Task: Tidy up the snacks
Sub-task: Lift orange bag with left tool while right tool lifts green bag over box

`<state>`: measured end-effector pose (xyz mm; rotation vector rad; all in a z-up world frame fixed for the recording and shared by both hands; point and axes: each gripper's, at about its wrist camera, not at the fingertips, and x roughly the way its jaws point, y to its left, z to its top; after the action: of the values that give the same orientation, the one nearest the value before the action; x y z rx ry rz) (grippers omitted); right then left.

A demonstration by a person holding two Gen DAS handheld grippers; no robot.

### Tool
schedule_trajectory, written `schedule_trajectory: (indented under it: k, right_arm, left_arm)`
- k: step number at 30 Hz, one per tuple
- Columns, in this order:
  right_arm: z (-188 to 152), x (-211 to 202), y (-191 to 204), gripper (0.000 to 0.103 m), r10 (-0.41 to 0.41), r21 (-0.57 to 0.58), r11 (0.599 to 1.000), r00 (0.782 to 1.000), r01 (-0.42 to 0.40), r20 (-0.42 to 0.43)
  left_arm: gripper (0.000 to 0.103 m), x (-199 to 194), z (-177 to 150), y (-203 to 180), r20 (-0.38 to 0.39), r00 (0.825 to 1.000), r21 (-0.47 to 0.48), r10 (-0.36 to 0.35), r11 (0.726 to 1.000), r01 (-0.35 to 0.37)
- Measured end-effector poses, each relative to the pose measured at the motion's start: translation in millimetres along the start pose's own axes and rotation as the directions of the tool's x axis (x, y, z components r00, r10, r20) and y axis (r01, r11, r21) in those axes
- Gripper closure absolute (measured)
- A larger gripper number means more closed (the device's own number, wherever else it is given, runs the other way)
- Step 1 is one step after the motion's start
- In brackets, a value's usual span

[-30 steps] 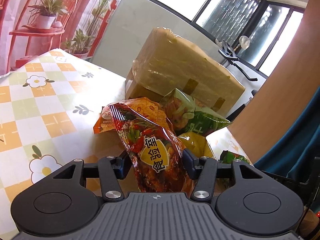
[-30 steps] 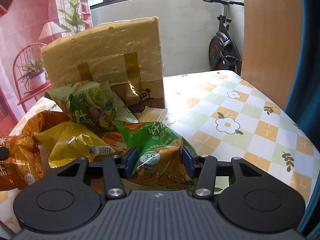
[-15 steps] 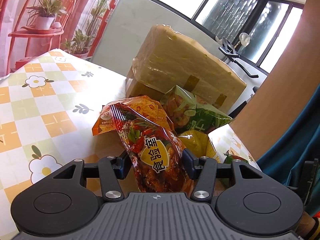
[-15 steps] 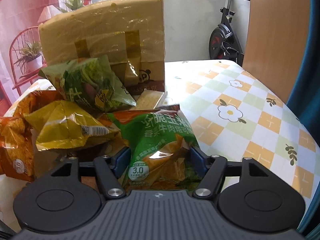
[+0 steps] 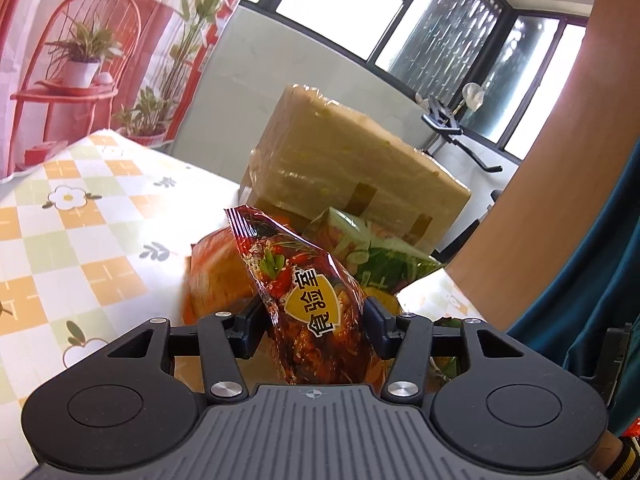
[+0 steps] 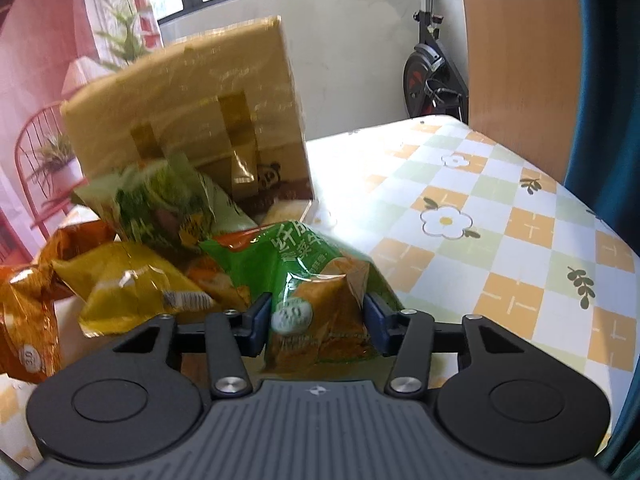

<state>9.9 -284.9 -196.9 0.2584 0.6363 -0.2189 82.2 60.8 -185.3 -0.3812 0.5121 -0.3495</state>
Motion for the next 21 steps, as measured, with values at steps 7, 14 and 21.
schedule_trajectory:
  k: [7,14,21]
  right_arm:
    - [9,-15,1,0.053,0.017,0.022,1.000,0.998,-0.019,0.055]
    - [23,-31,0,0.053,0.040,0.043,0.998,0.993,-0.045,0.114]
    - [46,-43,3,0.053,0.067,0.030,0.997,0.982,-0.074,0.179]
  left_arm:
    - [0.049,-6,7,-2,0.049,0.999,-0.002,0.004,1.000,-0.004]
    - [0.049,-9,22,-2,0.096,0.995,0.012,0.011,1.000,-0.012]
    - [0.049,-8,42,-8,0.147,0.989,0.052,0.017,0.998,-0.025]
